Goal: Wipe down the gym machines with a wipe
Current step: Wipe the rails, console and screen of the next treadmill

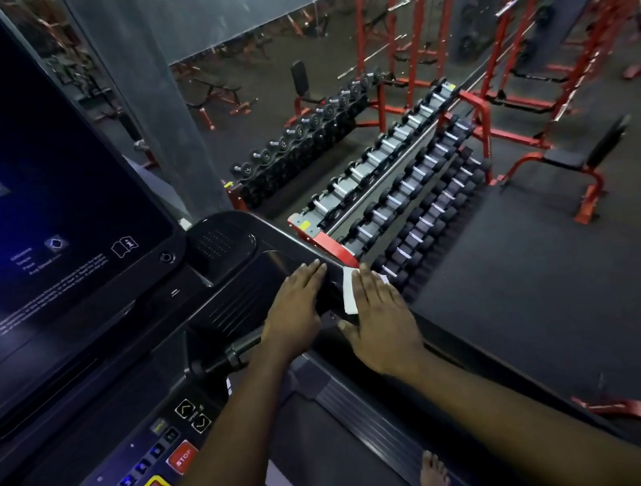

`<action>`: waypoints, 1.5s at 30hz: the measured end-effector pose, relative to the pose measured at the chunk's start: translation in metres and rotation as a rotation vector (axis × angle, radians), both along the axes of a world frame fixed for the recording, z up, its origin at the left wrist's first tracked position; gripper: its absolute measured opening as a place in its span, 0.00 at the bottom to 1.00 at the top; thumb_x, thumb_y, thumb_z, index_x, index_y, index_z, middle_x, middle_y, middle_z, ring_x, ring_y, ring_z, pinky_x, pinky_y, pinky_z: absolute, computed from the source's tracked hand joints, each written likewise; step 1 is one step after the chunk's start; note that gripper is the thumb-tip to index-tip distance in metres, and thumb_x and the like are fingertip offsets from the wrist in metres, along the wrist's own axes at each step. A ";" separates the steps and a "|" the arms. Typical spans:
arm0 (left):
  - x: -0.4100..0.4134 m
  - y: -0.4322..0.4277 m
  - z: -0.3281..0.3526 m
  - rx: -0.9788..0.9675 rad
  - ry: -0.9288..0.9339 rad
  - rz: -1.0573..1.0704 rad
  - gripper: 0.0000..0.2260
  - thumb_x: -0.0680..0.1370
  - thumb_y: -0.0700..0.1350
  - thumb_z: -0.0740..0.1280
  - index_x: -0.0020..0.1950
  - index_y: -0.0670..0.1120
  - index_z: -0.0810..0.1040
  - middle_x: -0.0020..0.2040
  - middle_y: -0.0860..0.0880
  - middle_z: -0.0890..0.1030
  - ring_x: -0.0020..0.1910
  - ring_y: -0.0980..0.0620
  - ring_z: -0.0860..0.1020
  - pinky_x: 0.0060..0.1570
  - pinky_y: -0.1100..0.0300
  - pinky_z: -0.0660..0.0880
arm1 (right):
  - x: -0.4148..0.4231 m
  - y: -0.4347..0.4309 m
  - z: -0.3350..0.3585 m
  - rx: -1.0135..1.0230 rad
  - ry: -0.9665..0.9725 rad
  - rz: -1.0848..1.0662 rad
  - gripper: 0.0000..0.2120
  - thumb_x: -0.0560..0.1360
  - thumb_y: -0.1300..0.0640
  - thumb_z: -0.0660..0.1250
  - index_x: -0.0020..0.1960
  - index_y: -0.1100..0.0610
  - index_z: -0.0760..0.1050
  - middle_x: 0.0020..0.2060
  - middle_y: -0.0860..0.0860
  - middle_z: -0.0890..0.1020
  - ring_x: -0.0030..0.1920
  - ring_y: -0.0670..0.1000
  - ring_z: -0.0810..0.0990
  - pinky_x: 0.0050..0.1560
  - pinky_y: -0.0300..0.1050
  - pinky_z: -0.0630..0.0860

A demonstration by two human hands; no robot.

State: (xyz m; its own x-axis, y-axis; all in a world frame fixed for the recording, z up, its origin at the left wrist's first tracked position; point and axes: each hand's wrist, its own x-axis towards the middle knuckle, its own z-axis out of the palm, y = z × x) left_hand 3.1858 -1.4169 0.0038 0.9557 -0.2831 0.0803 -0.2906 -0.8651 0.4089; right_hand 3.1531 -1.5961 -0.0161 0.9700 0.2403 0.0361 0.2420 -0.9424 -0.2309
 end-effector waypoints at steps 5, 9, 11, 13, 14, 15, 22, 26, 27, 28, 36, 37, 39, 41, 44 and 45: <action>-0.006 -0.012 -0.010 0.024 0.010 0.017 0.39 0.75 0.37 0.67 0.83 0.48 0.54 0.83 0.50 0.53 0.82 0.50 0.47 0.81 0.50 0.49 | -0.044 -0.020 -0.002 -0.096 0.008 -0.068 0.44 0.80 0.38 0.57 0.82 0.62 0.39 0.81 0.59 0.40 0.82 0.58 0.45 0.81 0.57 0.48; -0.004 -0.009 -0.010 0.034 0.051 0.001 0.40 0.76 0.43 0.70 0.83 0.47 0.53 0.83 0.50 0.52 0.82 0.49 0.46 0.80 0.51 0.46 | -0.016 -0.003 0.005 -0.041 0.037 -0.018 0.46 0.79 0.34 0.57 0.82 0.59 0.38 0.82 0.57 0.40 0.82 0.56 0.44 0.81 0.55 0.43; -0.004 -0.009 -0.009 0.046 0.056 -0.004 0.41 0.76 0.46 0.71 0.83 0.46 0.53 0.83 0.49 0.52 0.82 0.49 0.46 0.80 0.52 0.45 | -0.003 0.000 0.011 -0.042 0.048 0.040 0.45 0.80 0.34 0.56 0.82 0.58 0.37 0.82 0.55 0.39 0.82 0.55 0.43 0.79 0.51 0.38; -0.006 -0.013 -0.007 0.055 0.062 -0.001 0.40 0.76 0.44 0.70 0.83 0.46 0.52 0.83 0.49 0.51 0.82 0.49 0.46 0.80 0.52 0.44 | -0.009 -0.011 0.015 -0.035 0.058 0.050 0.44 0.80 0.35 0.55 0.82 0.57 0.36 0.82 0.54 0.38 0.82 0.54 0.42 0.79 0.49 0.39; -0.007 -0.014 -0.007 0.070 0.058 0.008 0.39 0.77 0.43 0.68 0.83 0.46 0.51 0.83 0.49 0.50 0.82 0.49 0.45 0.80 0.53 0.43 | -0.020 -0.019 0.015 -0.028 0.062 0.038 0.44 0.81 0.35 0.56 0.82 0.56 0.36 0.82 0.54 0.38 0.82 0.54 0.42 0.80 0.50 0.40; -0.008 -0.016 -0.007 0.092 0.043 0.017 0.39 0.77 0.43 0.67 0.83 0.47 0.50 0.84 0.50 0.49 0.82 0.50 0.44 0.80 0.53 0.42 | -0.033 -0.029 0.013 -0.022 0.058 0.015 0.44 0.81 0.36 0.56 0.82 0.56 0.35 0.82 0.53 0.39 0.82 0.54 0.41 0.80 0.51 0.41; -0.028 -0.039 -0.009 0.162 -0.017 -0.071 0.36 0.77 0.38 0.63 0.83 0.49 0.53 0.83 0.54 0.50 0.81 0.56 0.43 0.78 0.55 0.38 | -0.055 -0.059 0.012 -0.045 0.073 0.040 0.48 0.78 0.32 0.57 0.82 0.58 0.36 0.81 0.55 0.38 0.81 0.55 0.41 0.81 0.52 0.42; -0.043 -0.059 -0.011 0.149 0.028 -0.030 0.39 0.75 0.35 0.61 0.83 0.47 0.50 0.83 0.52 0.48 0.82 0.55 0.45 0.79 0.55 0.39 | -0.041 -0.062 0.015 0.005 0.097 0.112 0.46 0.79 0.33 0.57 0.82 0.57 0.38 0.82 0.55 0.41 0.82 0.55 0.45 0.80 0.50 0.44; -0.046 -0.062 -0.012 0.139 0.029 -0.010 0.39 0.75 0.34 0.61 0.84 0.47 0.49 0.83 0.52 0.48 0.82 0.55 0.45 0.79 0.56 0.39 | -0.051 -0.070 0.014 0.008 0.094 0.107 0.46 0.79 0.34 0.57 0.82 0.57 0.36 0.82 0.55 0.40 0.82 0.54 0.43 0.81 0.51 0.43; -0.049 -0.063 -0.013 0.137 0.022 0.004 0.39 0.75 0.34 0.60 0.84 0.46 0.49 0.83 0.51 0.48 0.82 0.55 0.45 0.79 0.56 0.39 | -0.065 -0.080 0.012 0.005 0.086 0.096 0.46 0.79 0.34 0.57 0.82 0.56 0.35 0.82 0.54 0.38 0.82 0.54 0.42 0.81 0.52 0.44; -0.077 -0.107 -0.008 0.154 0.004 -0.034 0.39 0.74 0.34 0.60 0.83 0.45 0.50 0.83 0.49 0.49 0.82 0.54 0.45 0.79 0.56 0.39 | -0.081 -0.109 0.016 -0.047 0.188 0.082 0.49 0.78 0.33 0.58 0.81 0.58 0.33 0.80 0.56 0.35 0.81 0.55 0.40 0.81 0.52 0.42; -0.081 -0.115 -0.010 0.153 0.007 -0.041 0.39 0.73 0.34 0.60 0.83 0.44 0.50 0.83 0.49 0.50 0.82 0.53 0.46 0.79 0.56 0.40 | -0.084 -0.112 0.017 -0.041 0.188 0.091 0.49 0.78 0.33 0.58 0.81 0.58 0.33 0.80 0.56 0.35 0.81 0.55 0.40 0.81 0.52 0.42; -0.084 -0.124 -0.014 0.127 0.024 -0.022 0.40 0.73 0.34 0.61 0.83 0.44 0.50 0.83 0.48 0.49 0.82 0.52 0.45 0.80 0.55 0.42 | -0.100 -0.123 0.017 -0.039 0.176 0.088 0.49 0.79 0.35 0.59 0.81 0.58 0.33 0.81 0.56 0.35 0.81 0.56 0.41 0.81 0.52 0.43; -0.084 -0.126 -0.015 0.079 0.041 0.009 0.40 0.72 0.33 0.61 0.83 0.45 0.50 0.83 0.49 0.48 0.82 0.52 0.46 0.80 0.55 0.43 | -0.122 -0.143 0.014 -0.045 0.168 0.053 0.48 0.79 0.37 0.59 0.81 0.57 0.33 0.81 0.55 0.35 0.81 0.55 0.40 0.81 0.52 0.42; -0.084 -0.126 -0.011 0.090 0.078 0.016 0.40 0.73 0.33 0.60 0.83 0.45 0.50 0.83 0.50 0.48 0.82 0.53 0.46 0.80 0.55 0.43 | -0.142 -0.165 0.014 -0.071 0.217 0.013 0.46 0.80 0.37 0.58 0.81 0.56 0.31 0.81 0.54 0.35 0.81 0.55 0.40 0.80 0.51 0.41; -0.084 -0.127 -0.009 0.115 0.083 0.021 0.39 0.74 0.33 0.60 0.83 0.45 0.49 0.83 0.49 0.47 0.82 0.52 0.46 0.80 0.55 0.43 | -0.141 -0.165 0.015 -0.082 0.237 0.012 0.47 0.80 0.36 0.57 0.81 0.56 0.31 0.80 0.54 0.34 0.81 0.55 0.40 0.80 0.51 0.41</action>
